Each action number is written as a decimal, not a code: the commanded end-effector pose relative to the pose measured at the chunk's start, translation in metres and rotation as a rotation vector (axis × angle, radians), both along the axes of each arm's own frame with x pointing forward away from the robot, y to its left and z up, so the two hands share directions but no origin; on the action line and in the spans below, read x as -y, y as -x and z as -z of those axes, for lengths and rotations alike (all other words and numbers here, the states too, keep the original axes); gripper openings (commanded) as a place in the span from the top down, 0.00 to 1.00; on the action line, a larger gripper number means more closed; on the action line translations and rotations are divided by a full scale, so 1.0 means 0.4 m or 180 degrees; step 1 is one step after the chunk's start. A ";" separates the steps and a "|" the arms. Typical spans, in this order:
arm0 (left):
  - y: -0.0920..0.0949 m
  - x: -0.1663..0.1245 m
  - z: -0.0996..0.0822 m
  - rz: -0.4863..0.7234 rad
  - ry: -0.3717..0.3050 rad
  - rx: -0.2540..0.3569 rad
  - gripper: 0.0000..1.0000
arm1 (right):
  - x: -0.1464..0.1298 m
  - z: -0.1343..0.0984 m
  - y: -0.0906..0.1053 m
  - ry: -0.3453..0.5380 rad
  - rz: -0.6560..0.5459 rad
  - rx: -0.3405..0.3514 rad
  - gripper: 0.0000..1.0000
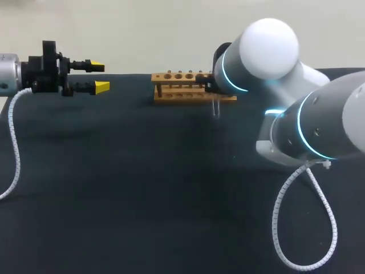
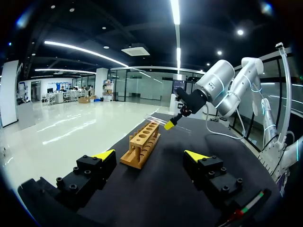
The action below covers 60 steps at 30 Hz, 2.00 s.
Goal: Grasp the test tube, adjust it, and insert it.
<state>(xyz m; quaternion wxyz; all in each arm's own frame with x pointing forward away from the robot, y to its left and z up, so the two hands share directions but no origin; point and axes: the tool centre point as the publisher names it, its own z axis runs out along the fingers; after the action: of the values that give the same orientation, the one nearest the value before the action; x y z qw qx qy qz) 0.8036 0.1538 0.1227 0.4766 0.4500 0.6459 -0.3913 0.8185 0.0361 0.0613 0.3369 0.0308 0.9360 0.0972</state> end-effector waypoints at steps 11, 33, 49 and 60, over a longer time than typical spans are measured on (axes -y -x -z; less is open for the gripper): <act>0.005 0.001 0.003 -0.0018 0.0006 0.0018 0.00 | -0.003 0.024 -0.024 -0.0078 -0.0148 -0.0345 1.00; 0.005 0.001 0.003 -0.0018 0.0006 0.0018 0.00 | -0.005 0.027 0.003 -0.0047 -0.0070 -0.0412 1.00; 0.005 0.001 0.003 -0.0018 0.0006 0.0018 0.00 | 0.023 -0.061 0.027 0.0186 0.0187 -0.0085 1.00; 0.005 0.001 0.003 -0.0018 0.0006 0.0018 0.00 | 0.042 -0.125 0.049 0.0235 0.0313 0.0226 1.00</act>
<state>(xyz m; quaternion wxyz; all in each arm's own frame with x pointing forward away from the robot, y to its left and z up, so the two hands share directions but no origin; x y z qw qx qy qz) 0.8035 0.1538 0.1227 0.4766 0.4500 0.6459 -0.3913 0.8099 0.0253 0.1060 0.3207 0.0577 0.9443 0.0473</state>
